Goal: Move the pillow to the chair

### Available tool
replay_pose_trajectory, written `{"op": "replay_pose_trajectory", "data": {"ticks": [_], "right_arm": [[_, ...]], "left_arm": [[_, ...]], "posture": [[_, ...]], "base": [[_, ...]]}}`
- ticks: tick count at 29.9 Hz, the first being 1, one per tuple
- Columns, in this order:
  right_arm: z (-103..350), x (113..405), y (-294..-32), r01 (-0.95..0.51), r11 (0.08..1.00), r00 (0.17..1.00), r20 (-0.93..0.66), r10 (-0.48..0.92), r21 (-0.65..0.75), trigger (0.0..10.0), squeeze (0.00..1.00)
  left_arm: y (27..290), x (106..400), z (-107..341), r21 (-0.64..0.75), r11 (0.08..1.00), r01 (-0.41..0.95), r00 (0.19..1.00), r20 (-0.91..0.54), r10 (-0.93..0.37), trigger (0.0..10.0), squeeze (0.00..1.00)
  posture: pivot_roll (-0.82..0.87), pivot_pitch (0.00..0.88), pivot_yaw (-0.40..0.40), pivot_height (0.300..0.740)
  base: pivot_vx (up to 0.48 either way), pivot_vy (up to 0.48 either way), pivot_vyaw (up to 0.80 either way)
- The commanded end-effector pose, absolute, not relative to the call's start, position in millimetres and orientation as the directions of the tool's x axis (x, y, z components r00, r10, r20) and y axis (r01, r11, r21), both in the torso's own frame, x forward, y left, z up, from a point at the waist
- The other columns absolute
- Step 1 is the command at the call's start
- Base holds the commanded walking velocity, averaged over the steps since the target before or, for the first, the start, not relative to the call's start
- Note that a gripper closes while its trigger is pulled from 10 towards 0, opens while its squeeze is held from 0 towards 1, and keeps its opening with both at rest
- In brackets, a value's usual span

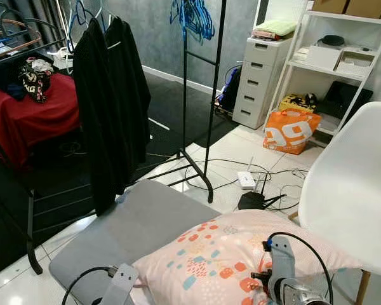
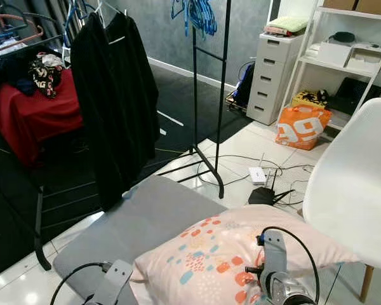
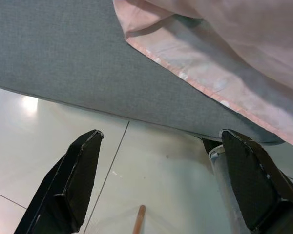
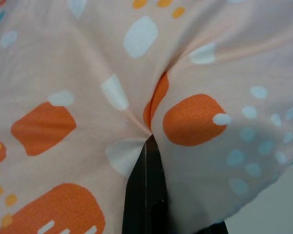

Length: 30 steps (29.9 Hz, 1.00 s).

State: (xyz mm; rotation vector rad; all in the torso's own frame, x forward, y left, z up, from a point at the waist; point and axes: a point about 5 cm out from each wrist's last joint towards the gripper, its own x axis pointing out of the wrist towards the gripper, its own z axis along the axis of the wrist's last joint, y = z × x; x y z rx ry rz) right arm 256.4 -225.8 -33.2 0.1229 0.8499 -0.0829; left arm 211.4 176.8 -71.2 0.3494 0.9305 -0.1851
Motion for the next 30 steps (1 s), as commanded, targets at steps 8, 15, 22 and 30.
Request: {"op": "replay_pose_trajectory", "data": {"ticks": [8, 15, 22, 30], "right_arm": [[28.7, 311.4, -252.3, 0.182, 0.971, 0.844, -0.531, -0.074, 0.155, 10.0, 0.00], [121.1, 367.8, -259.8, 0.093, 0.985, 0.970, -0.235, -0.057, 0.143, 10.0, 0.00], [167.1, 390.0, -242.7, -0.015, 0.990, 0.997, -0.075, 0.026, 0.139, 10.0, 0.00], [181.1, 395.4, -238.5, -0.037, 0.994, 0.998, -0.041, 0.042, 0.106, 10.0, 0.00]], "left_arm": [[178.7, 208.5, -72.6, 0.200, 0.935, 0.294, 0.580, -0.815, -0.008, 10.0, 0.00], [177.2, 209.4, -72.3, 0.196, 0.937, 0.289, 0.585, -0.811, -0.011, 10.0, 0.00], [176.3, 208.5, -72.8, 0.191, 0.938, 0.289, 0.584, -0.812, -0.014, 10.0, 0.00], [175.9, 207.4, -73.4, 0.187, 0.940, 0.287, 0.583, -0.812, -0.016, 10.0, 0.00]], "posture": [[-0.17, 0.041, -0.044, 0.740], [-0.17, 0.043, -0.053, 0.740], [-0.17, 0.044, -0.051, 0.740], [-0.17, 0.047, -0.052, 0.740]], "base": [[0.000, -0.416, -0.27], [0.000, -0.480, -0.41], [0.000, -0.480, 0.00], [0.000, -0.480, 0.00]]}}
